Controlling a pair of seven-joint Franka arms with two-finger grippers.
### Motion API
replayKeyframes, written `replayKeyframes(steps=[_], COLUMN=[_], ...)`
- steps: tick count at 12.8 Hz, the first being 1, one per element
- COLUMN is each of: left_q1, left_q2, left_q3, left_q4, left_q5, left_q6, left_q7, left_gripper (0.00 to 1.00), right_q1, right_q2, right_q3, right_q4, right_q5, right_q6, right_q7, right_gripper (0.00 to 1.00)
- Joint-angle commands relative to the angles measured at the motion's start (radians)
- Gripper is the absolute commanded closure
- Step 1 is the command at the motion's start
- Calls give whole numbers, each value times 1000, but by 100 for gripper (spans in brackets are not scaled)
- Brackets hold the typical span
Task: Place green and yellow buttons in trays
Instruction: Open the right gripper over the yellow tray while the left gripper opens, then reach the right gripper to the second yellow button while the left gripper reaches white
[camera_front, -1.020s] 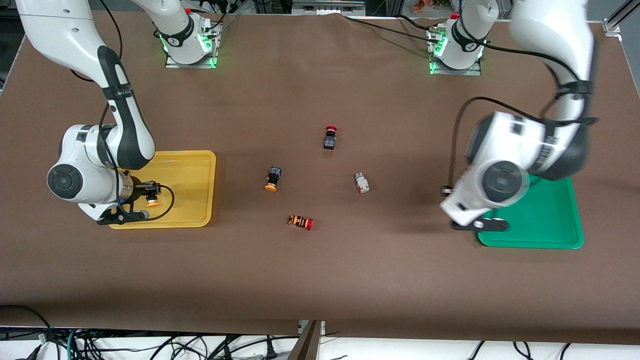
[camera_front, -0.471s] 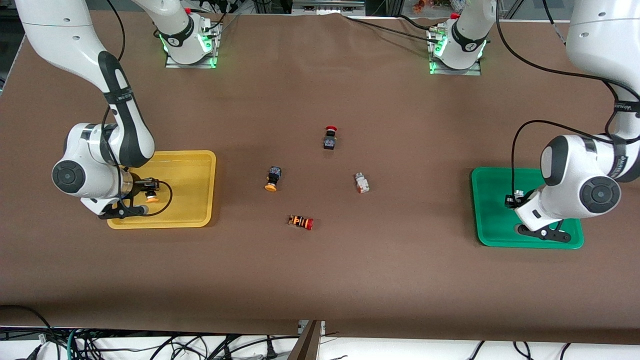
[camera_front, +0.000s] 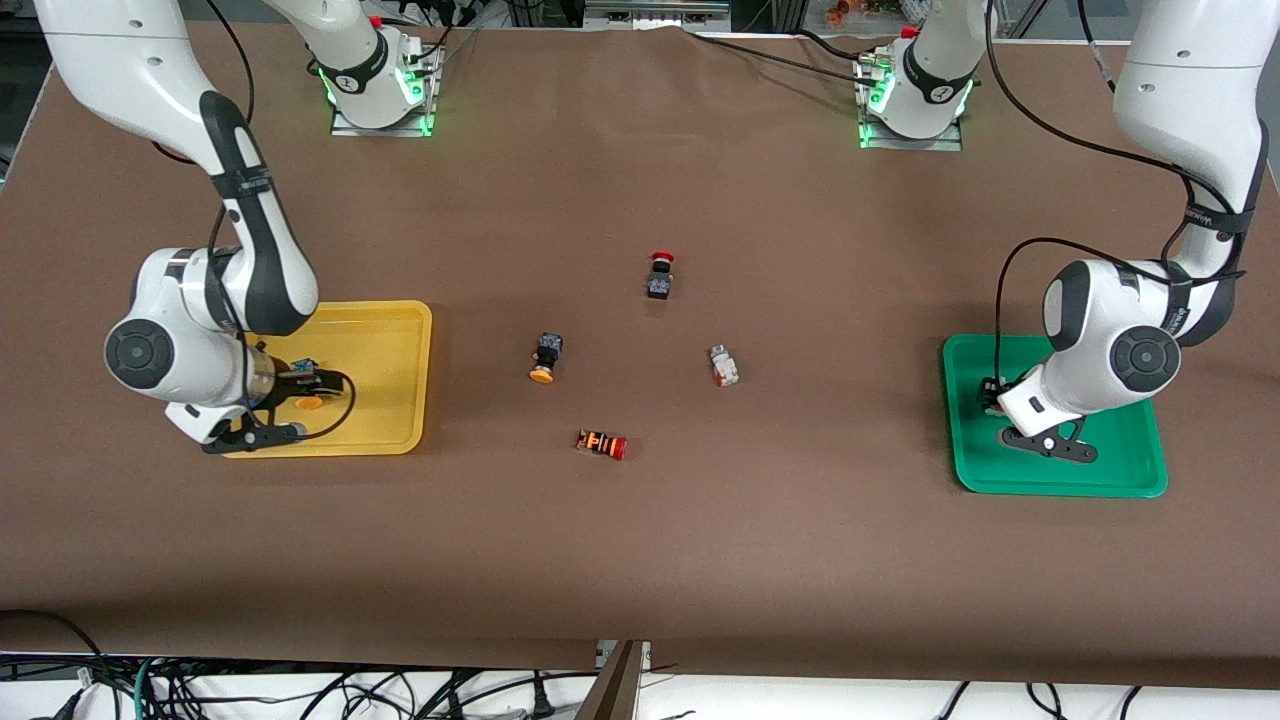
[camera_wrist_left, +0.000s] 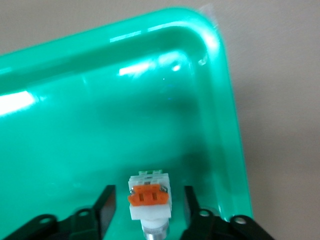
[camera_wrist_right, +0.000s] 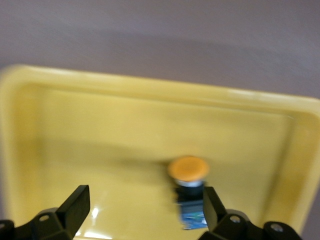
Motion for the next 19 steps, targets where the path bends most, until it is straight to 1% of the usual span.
replayKeyframes(steps=[1,3,5,6,8,9,10,13,14,15,16,17,18,19], left_q1=[5,1,-27,-70,-201,-251,-287,-369,-390,-398,-409,-414,-421,-421], left_q2=[-129,-140,-129,-117,-48,5,51,148,170,185,196,207,208,210], left_q3=[-88,-194,-283,-305,-305,-305,-303,-296,-290,-290,-291,-291,-293,-291], left_q4=[-6,58,76,103,189,241,267,246,240,231,227,227,227,227], left_q5=[-2,-79,-139,-142,-139,-127,-127,-121,-83,-23,35,84,103,108], left_q6=[-123,-228,-249,-248,-244,-232,-202,-73,-45,-37,-36,-34,-36,-36], left_q7=[16,-65,-278,-420,-683,-772,-837,-966,-1000,-1040,-1095,-1141,-1161,-1167], left_gripper=[0,0,0,0,0,0,0,0,0,0,0,0,43,69], right_q1=[3,22,49,65,109,131,147,177,180,180,180,180,180,180], right_q2=[-5,13,39,55,90,105,118,138,139,139,139,141,142,142], right_q3=[135,225,293,316,336,336,338,341,341,341,341,341,342,342], right_q4=[32,32,30,30,30,29,24,13,0,-17,-28,-28,-29,-30], right_q5=[-4,-7,-6,-9,-10,-12,-13,-16,-18,-18,-18,-18,-16,-16], right_q6=[-31,-9,49,78,143,163,176,181,190,204,213,213,212,212], right_q7=[258,473,633,696,787,811,824,833,835,835,835,835,835,835], right_gripper=[0,0,0,0,0,0,0,0,0,14,44,71,89,100])
